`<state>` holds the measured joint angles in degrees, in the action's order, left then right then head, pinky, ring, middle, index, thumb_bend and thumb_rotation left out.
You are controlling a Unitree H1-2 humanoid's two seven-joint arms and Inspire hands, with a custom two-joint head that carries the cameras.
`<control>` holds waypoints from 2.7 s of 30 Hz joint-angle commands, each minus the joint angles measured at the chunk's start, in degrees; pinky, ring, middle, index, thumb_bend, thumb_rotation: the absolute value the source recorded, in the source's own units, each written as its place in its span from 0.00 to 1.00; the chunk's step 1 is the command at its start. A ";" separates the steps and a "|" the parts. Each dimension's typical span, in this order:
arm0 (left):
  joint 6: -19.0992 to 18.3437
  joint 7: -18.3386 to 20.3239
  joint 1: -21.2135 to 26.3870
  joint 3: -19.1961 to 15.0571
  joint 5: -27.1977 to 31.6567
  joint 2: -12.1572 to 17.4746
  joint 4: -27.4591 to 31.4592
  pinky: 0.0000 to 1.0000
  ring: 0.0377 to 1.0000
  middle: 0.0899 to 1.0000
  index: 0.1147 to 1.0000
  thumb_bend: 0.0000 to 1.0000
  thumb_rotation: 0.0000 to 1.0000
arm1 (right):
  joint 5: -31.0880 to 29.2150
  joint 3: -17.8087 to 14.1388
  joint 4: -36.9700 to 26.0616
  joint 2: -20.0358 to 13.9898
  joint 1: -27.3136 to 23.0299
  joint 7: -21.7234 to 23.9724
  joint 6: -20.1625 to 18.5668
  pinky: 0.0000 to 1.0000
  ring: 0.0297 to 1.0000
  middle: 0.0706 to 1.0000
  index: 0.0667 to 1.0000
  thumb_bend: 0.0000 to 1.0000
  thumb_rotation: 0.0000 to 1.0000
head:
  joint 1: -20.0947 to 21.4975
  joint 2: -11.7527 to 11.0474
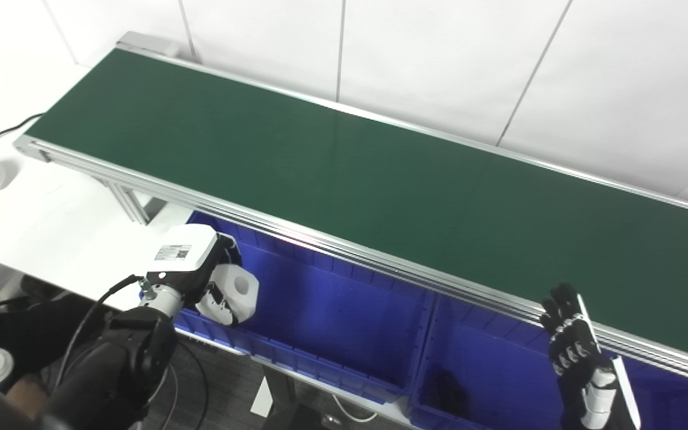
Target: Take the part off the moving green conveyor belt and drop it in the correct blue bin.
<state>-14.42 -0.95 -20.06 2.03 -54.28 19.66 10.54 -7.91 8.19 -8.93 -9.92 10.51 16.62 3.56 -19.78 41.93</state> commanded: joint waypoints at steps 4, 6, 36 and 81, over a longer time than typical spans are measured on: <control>5.92 -12.20 2.81 -1.30 2.11 -0.72 -4.58 0.28 0.34 0.39 0.46 0.51 0.00 | 1.03 0.07 0.32 0.92 0.26 -0.01 6.24 1.00 0.99 0.99 1.00 0.91 1.00 | 0.77 -1.14; 7.16 -14.48 3.71 -1.63 3.69 -1.31 -6.52 0.29 0.34 0.39 0.47 0.51 0.00 | 1.39 0.19 0.64 1.24 0.47 -0.10 6.76 1.00 0.99 0.99 1.00 0.91 1.00 | 1.18 -1.73; -6.67 4.09 4.45 5.51 -5.46 1.43 0.07 1.00 1.00 1.00 1.00 1.00 0.69 | 2.58 -0.19 -0.11 1.40 1.85 -0.28 7.01 1.00 0.99 0.98 1.00 0.92 1.00 | 2.77 -1.62; 41.32 -19.97 10.34 14.40 22.79 -9.01 -13.09 1.00 1.00 1.00 1.00 0.88 0.85 | 17.21 6.59 10.80 10.98 2.90 -12.69 15.10 1.00 1.00 1.00 1.00 0.88 1.00 | 28.94 -13.50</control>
<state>24.89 -19.72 -10.14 16.20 -31.28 10.46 -4.55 9.74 14.59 2.52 1.00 13.45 4.15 14.79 9.23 28.40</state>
